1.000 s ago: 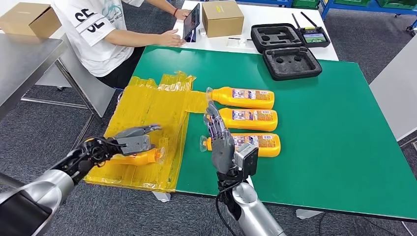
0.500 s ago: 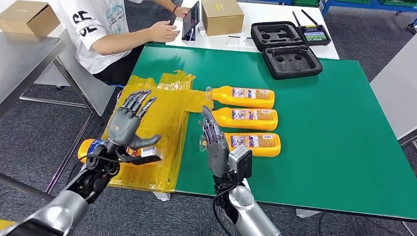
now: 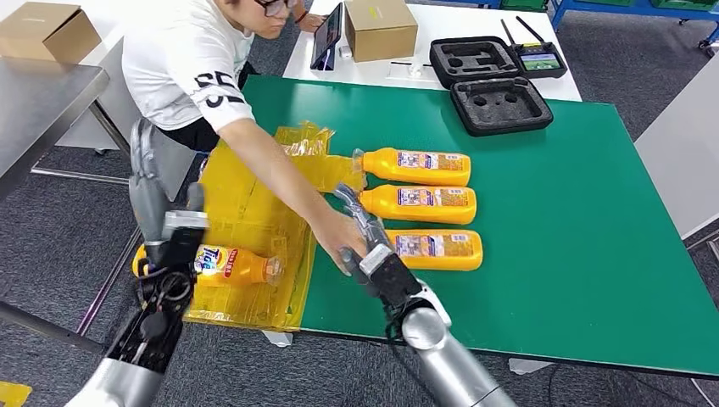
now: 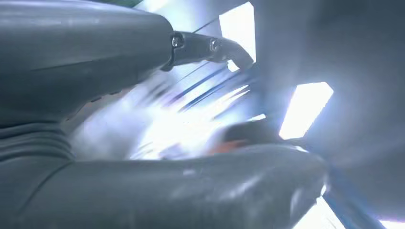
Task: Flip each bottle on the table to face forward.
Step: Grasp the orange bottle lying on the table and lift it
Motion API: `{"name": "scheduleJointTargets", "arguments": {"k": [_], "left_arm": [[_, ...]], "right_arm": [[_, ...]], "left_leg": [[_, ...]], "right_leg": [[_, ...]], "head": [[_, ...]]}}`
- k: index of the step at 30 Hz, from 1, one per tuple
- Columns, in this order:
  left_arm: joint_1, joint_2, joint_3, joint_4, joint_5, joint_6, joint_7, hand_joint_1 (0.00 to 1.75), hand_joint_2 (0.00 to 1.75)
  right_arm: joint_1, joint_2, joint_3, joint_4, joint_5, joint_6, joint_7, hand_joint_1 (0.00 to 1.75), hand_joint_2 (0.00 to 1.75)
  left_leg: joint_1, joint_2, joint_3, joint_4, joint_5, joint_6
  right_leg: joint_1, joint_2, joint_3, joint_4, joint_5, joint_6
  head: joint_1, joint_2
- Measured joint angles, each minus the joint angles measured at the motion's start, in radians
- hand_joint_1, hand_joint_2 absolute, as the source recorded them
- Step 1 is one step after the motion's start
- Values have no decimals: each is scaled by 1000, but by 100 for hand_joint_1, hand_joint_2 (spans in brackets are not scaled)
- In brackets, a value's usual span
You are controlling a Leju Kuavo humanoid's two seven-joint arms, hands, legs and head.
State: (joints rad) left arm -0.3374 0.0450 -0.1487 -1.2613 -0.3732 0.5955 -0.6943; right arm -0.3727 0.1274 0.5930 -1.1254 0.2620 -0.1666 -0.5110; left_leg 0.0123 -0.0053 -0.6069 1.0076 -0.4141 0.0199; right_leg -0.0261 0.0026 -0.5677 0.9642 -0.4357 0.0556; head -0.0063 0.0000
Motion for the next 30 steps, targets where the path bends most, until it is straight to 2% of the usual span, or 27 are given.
{"name": "scheduleJointTargets", "arguments": {"k": [2,7,13,20,22,25,28,30], "left_arm": [[36,10,-17,19,108,-16,-2,0,0],[66,27,-47,46,113,-30,-3,0,0],[152,29,-53,37,238,-144,15,0,0],[163,29,-53,33,242,-148,14,0,0],[204,25,-52,18,260,-154,14,0,0],[271,6,-39,-7,277,-172,16,0,0],[282,-9,-27,-10,254,-184,21,0,0],[283,-11,-24,-10,253,-184,21,0,0]], "right_arm": [[-16,-26,-13,0,43,8,27,0,175],[-32,-56,-31,0,83,18,45,0,175],[-93,-130,-41,7,238,61,158,0,175],[-104,-139,-42,12,245,72,165,0,175],[-160,-173,-45,46,260,109,186,0,175],[-253,-257,-39,115,272,211,221,0,175],[-258,-321,-20,98,242,308,233,0,175],[-258,-332,-15,87,240,315,235,0,175]], "left_leg": [[0,-1,-1,0,0,0],[0,-2,-3,0,0,1],[-1,-1,-3,0,0,1],[-1,-1,-3,0,0,1],[-1,-1,-3,0,1,1],[-1,-3,-3,1,1,2],[-1,-3,-4,1,1,2],[-1,-3,-4,1,1,2]], "right_leg": [[0,0,0,0,0,0],[0,-1,-1,0,0,0],[-1,-1,-1,0,0,1],[-1,-1,-2,0,0,1],[-1,-1,-2,0,1,1],[-1,-2,-2,0,2,3],[0,-2,-2,0,2,3],[0,-2,-2,0,2,3]], "head": [[0,0],[0,0],[0,0],[-1,0],[0,0],[0,0],[0,0],[0,0]]}}
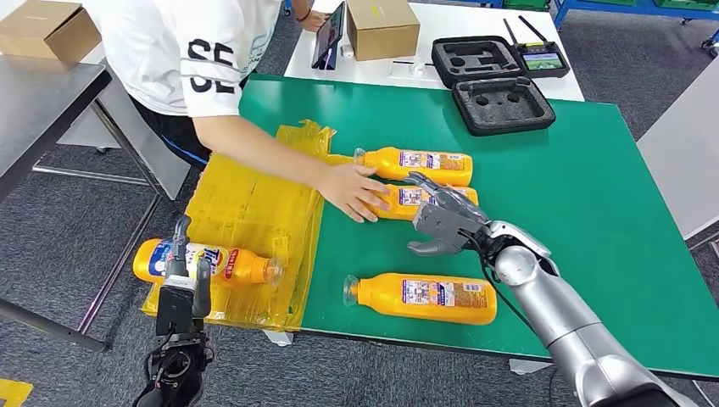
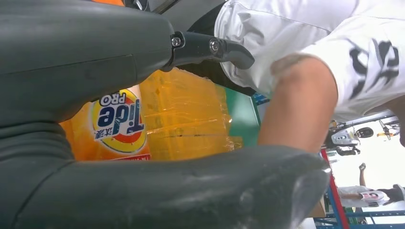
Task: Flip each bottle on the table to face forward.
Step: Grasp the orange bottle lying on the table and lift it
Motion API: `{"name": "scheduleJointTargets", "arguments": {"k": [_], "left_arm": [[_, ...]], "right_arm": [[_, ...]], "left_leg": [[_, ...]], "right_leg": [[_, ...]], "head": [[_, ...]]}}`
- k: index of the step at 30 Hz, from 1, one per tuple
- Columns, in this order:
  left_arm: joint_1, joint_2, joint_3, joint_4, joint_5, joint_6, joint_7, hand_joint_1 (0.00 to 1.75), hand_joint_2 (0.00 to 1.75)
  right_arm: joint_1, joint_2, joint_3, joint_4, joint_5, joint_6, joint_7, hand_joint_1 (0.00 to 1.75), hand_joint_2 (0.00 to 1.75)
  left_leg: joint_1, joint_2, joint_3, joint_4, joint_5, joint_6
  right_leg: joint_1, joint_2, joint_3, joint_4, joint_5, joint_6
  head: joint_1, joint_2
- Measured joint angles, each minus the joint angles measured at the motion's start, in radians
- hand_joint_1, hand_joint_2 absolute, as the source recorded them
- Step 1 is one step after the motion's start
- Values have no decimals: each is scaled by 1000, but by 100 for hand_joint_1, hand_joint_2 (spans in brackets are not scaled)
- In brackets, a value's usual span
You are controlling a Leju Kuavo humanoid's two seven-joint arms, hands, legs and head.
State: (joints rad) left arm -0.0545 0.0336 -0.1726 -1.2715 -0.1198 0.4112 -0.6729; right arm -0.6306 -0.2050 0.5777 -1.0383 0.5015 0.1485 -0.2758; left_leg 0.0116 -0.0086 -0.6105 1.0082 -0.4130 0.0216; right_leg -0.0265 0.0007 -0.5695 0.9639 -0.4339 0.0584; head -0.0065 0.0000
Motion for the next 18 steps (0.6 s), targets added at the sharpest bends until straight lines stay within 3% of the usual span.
{"name": "scheduleJointTargets", "arguments": {"k": [8,14,18], "left_arm": [[1,-3,6,0,0,0,0,0,0],[1,-12,12,1,-4,-12,2,0,0],[2,-19,18,2,-14,-17,11,0,0]], "right_arm": [[0,-19,17,-17,-3,9,1,0,175],[5,-41,42,-56,-70,101,-7,0,175],[54,-72,76,-135,-85,110,-17,0,175]], "left_leg": [[0,0,0,0,0,0],[0,0,0,0,0,0],[0,0,-1,0,0,0]], "right_leg": [[0,0,0,0,0,0],[0,0,0,0,0,0],[0,0,0,0,0,0]], "head": [[0,0],[0,0],[0,0]]}}
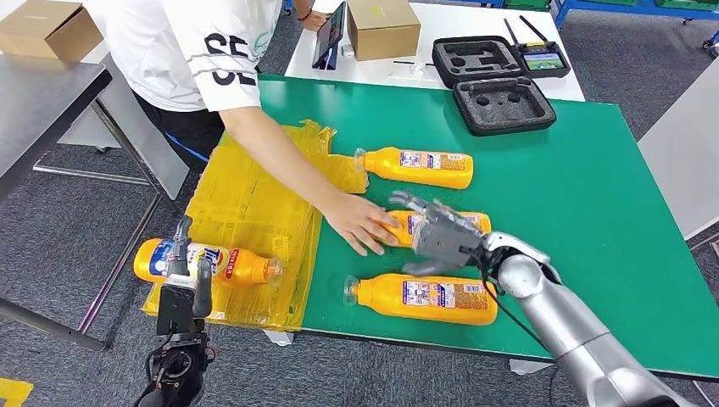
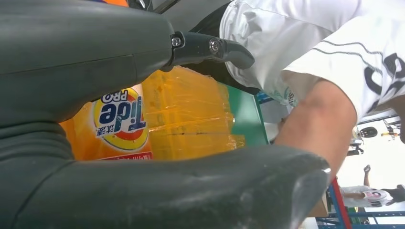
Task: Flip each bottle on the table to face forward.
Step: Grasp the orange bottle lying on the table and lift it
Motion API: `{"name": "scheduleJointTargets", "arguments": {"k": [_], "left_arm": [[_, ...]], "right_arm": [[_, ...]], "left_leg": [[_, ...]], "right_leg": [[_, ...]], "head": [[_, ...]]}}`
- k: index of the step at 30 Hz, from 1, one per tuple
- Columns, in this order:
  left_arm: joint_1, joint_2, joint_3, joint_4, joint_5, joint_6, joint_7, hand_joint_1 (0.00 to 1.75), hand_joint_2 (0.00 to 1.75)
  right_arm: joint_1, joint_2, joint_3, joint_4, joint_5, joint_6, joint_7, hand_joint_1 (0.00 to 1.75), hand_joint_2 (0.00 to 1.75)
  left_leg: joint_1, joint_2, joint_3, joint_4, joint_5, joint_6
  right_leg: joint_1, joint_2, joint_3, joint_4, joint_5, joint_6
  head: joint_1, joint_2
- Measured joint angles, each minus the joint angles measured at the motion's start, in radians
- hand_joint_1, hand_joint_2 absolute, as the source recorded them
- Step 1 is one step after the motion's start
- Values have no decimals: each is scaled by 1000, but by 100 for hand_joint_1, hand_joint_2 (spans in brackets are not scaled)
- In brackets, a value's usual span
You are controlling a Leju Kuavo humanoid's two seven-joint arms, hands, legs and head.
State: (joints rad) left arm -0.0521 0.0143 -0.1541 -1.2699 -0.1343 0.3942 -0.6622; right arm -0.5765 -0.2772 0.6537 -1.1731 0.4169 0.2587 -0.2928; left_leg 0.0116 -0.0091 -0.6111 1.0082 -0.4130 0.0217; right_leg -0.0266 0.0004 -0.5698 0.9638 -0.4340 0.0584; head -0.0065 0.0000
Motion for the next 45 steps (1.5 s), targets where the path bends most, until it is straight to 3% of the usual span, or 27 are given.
{"name": "scheduleJointTargets", "arguments": {"k": [9,16,20,25,32,45], "left_arm": [[23,-7,22,-1,-9,-7,5,0,0],[45,-11,45,-15,-11,-12,8,0,0],[72,-17,58,-40,-11,-3,8,0,175],[84,-31,68,-57,-19,-2,10,0,175],[109,-46,76,-78,-23,4,16,0,175],[132,-61,88,-110,-25,4,17,0,175]], "right_arm": [[112,-102,55,-187,51,0,41,0,175],[252,-183,39,-362,146,-97,70,0,175],[342,-229,10,-444,186,-118,71,0,175],[374,-251,-22,-474,248,-138,117,0,175],[506,-261,-89,-515,373,-227,150,0,175],[520,-221,-133,-510,417,-241,169,0,175]], "left_leg": [[0,0,-1,0,0,0],[0,-1,-2,0,0,0],[0,0,-4,0,-1,0],[0,-1,-3,0,-1,0],[0,-1,-4,0,-1,0],[0,0,-4,0,0,0]], "right_leg": [[0,0,-1,0,0,0],[0,-1,-2,0,0,0],[0,0,-4,0,0,0],[0,-1,-4,-1,0,0],[0,-1,-4,0,0,0],[0,-1,-4,-1,0,0]], "head": [[0,0],[0,0],[0,0],[0,0],[0,0],[0,0]]}}
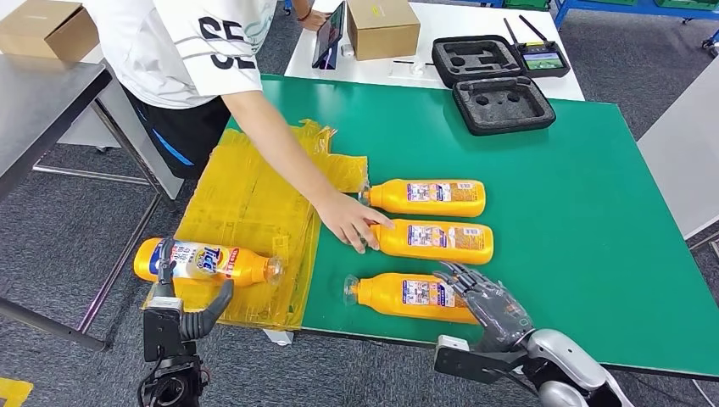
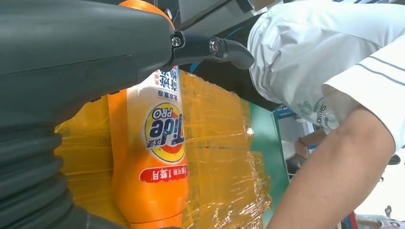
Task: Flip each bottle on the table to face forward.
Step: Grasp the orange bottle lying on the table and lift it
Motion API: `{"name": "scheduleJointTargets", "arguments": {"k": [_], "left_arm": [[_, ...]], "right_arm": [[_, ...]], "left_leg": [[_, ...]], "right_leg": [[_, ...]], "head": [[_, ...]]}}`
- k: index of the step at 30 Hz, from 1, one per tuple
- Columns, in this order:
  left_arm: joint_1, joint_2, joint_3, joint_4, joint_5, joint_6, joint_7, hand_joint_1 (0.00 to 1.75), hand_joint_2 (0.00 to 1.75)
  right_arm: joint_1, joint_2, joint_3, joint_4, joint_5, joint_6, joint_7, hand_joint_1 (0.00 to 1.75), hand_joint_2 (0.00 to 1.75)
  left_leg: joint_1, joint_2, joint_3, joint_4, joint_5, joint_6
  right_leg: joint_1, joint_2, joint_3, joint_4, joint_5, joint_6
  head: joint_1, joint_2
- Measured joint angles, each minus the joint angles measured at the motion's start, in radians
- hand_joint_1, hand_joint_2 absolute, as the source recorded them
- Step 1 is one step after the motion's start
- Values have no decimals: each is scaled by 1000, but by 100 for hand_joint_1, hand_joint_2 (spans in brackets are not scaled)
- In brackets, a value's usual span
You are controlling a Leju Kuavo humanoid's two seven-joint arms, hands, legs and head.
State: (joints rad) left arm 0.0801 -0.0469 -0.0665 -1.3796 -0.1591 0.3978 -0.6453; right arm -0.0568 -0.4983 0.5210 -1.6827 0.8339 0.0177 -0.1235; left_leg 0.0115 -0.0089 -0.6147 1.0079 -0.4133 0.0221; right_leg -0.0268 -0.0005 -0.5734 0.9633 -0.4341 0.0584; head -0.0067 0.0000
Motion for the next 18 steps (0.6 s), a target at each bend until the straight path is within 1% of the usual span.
{"name": "scheduleJointTargets", "arguments": {"k": [4,10,18], "left_arm": [[-2,-3,0,0,-1,-18,3,0,175],[-5,-3,0,2,-1,-22,2,0,175],[-7,-3,0,3,-1,-23,2,0,175]], "right_arm": [[-12,9,-14,29,-14,4,17,0,175],[-48,14,-30,85,-38,7,18,0,175],[-56,21,-32,114,-39,7,18,0,175]], "left_leg": [[0,0,0,0,0,0],[0,0,0,0,0,0],[0,0,0,0,0,0]], "right_leg": [[0,0,0,0,0,0],[0,0,0,0,0,0],[0,0,0,0,0,0]], "head": [[0,0],[0,0],[0,0]]}}
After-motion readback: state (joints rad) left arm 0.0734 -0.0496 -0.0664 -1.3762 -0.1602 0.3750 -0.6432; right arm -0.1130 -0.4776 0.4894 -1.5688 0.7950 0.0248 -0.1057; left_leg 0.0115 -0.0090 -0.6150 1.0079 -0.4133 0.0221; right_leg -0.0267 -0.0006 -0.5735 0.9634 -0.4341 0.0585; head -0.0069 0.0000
